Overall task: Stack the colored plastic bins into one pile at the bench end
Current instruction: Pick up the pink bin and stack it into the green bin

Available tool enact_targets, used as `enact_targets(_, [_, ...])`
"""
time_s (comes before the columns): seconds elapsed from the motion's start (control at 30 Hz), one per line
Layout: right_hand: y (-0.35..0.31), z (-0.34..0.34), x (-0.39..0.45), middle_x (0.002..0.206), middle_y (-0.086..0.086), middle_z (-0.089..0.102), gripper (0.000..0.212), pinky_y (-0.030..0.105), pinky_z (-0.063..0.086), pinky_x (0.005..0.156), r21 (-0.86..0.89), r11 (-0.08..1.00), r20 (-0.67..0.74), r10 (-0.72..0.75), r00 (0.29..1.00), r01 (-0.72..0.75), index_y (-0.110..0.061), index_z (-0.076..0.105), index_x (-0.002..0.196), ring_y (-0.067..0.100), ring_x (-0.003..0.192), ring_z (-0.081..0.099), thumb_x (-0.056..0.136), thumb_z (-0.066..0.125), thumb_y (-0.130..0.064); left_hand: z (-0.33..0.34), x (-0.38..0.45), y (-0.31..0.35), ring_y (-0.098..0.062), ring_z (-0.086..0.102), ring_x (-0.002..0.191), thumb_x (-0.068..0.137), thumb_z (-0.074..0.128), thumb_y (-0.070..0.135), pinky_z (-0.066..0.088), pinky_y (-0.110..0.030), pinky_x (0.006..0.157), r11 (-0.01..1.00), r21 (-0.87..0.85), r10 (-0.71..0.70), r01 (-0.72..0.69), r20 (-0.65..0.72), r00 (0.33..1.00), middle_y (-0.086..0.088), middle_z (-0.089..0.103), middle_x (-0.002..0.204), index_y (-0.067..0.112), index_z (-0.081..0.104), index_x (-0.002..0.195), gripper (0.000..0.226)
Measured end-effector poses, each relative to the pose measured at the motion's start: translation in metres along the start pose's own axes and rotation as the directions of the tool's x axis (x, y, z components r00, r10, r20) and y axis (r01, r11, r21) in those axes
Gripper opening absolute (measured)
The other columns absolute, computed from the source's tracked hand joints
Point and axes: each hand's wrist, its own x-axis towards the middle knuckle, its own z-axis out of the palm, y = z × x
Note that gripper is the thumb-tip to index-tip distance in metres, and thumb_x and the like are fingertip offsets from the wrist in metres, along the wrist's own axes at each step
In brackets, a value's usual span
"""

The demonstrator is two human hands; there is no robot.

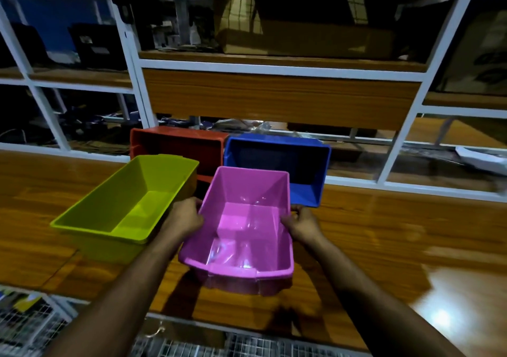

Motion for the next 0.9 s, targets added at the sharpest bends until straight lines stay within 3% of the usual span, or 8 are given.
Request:
enact_targets(0.1, [0.005, -0.020, 0.004, 0.095, 0.009, 0.073, 0.026, 0.033, 0.053, 0.069, -0.141, 0.989, 0.027, -0.044, 0.999, 0.048, -0.015, 0.064, 0.108, 0.027, 0.079, 0.068, 0.082, 0.060, -0.013, 0.003, 0.000, 0.007, -0.030, 0.064, 0.108, 0.081, 0.063, 0.024, 0.049, -0.035, 0.089, 0.999, 0.036, 0.007, -0.006, -0.024, 1.000, -0.014, 0.071, 0.114, 0.013, 0.063, 0.121, 0.042])
enact_targets(0.17, [0.008, -0.036, 0.009, 0.098, 0.009, 0.074, 0.034, 0.030, 0.052, 0.067, -0.279, 0.956, 0.073, -0.076, 0.994, 0.093, -0.014, 0.066, 0.115, 0.025, 0.082, 0.069, 0.082, 0.059, -0.015, 0.003, 0.001, 0.015, -0.030, 0.064, 0.105, 0.078, 0.059, 0.033, 0.051, -0.039, 0.087, 0.992, 0.079, 0.106, -0.100, -0.069, 0.992, -0.012, 0.070, 0.113, 0.016, 0.060, 0.121, 0.046])
enact_targets(0.23, [0.006, -0.053, 0.011, 0.095, 0.009, 0.075, 0.028, 0.029, 0.047, 0.059, -0.372, 0.918, 0.135, -0.091, 0.987, 0.135, -0.017, 0.068, 0.110, 0.025, 0.080, 0.069, 0.085, 0.057, -0.014, 0.008, 0.002, 0.029, -0.029, 0.062, 0.108, 0.077, 0.061, 0.029, 0.050, -0.037, 0.091, 0.964, 0.135, 0.241, -0.229, -0.080, 0.967, -0.011, 0.068, 0.116, 0.015, 0.060, 0.122, 0.046])
enact_targets(0.43, [-0.001, -0.081, 0.016, 0.105, 0.002, 0.075, 0.034, 0.027, 0.050, 0.077, -0.491, 0.830, 0.327, -0.107, 0.939, 0.265, -0.022, 0.069, 0.116, 0.016, 0.089, 0.068, 0.088, 0.055, -0.010, 0.044, -0.002, 0.087, -0.025, 0.049, 0.125, 0.084, 0.053, 0.027, 0.038, -0.035, 0.106, 0.804, 0.231, 0.533, -0.548, 0.129, 0.836, -0.005, 0.058, 0.132, 0.021, 0.055, 0.132, 0.048])
enact_targets(0.57, [-0.004, -0.082, 0.014, 0.106, -0.007, 0.069, 0.036, 0.016, 0.041, 0.069, -0.489, 0.803, 0.400, -0.140, 0.906, 0.340, -0.023, 0.067, 0.123, 0.006, 0.086, 0.057, 0.090, 0.059, -0.012, 0.065, 0.000, 0.119, -0.024, 0.053, 0.117, 0.080, 0.055, 0.027, 0.043, -0.036, 0.098, 0.697, 0.270, 0.635, -0.665, 0.199, 0.746, 0.000, 0.061, 0.125, 0.026, 0.056, 0.125, 0.046])
enact_targets(0.73, [0.003, -0.074, 0.015, 0.117, 0.002, 0.070, 0.029, 0.021, 0.043, 0.079, -0.494, 0.789, 0.386, -0.177, 0.905, 0.366, -0.021, 0.070, 0.118, 0.011, 0.090, 0.058, 0.090, 0.063, -0.021, 0.082, 0.000, 0.134, -0.027, 0.056, 0.114, 0.088, 0.051, 0.027, 0.041, -0.036, 0.095, 0.682, 0.299, 0.601, -0.668, 0.291, 0.744, -0.004, 0.065, 0.120, 0.029, 0.057, 0.125, 0.037])
enact_targets(0.83, [0.007, -0.073, 0.017, 0.117, 0.002, 0.070, 0.027, 0.019, 0.039, 0.079, -0.501, 0.798, 0.341, -0.173, 0.924, 0.335, -0.019, 0.069, 0.118, 0.008, 0.092, 0.055, 0.091, 0.061, -0.020, 0.088, 0.002, 0.131, -0.027, 0.056, 0.110, 0.086, 0.051, 0.029, 0.039, -0.035, 0.094, 0.685, 0.330, 0.611, -0.649, 0.226, 0.759, -0.005, 0.067, 0.115, 0.027, 0.060, 0.120, 0.035])
enact_targets(0.9, [0.011, -0.073, 0.021, 0.118, 0.005, 0.070, 0.028, 0.023, 0.044, 0.083, -0.509, 0.814, 0.287, -0.145, 0.947, 0.278, -0.018, 0.068, 0.118, 0.018, 0.102, 0.062, 0.091, 0.059, -0.021, 0.089, 0.008, 0.125, -0.026, 0.055, 0.112, 0.080, 0.056, 0.027, 0.039, -0.035, 0.097, 0.659, 0.356, 0.652, -0.663, 0.171, 0.739, -0.002, 0.065, 0.119, 0.025, 0.059, 0.122, 0.042])
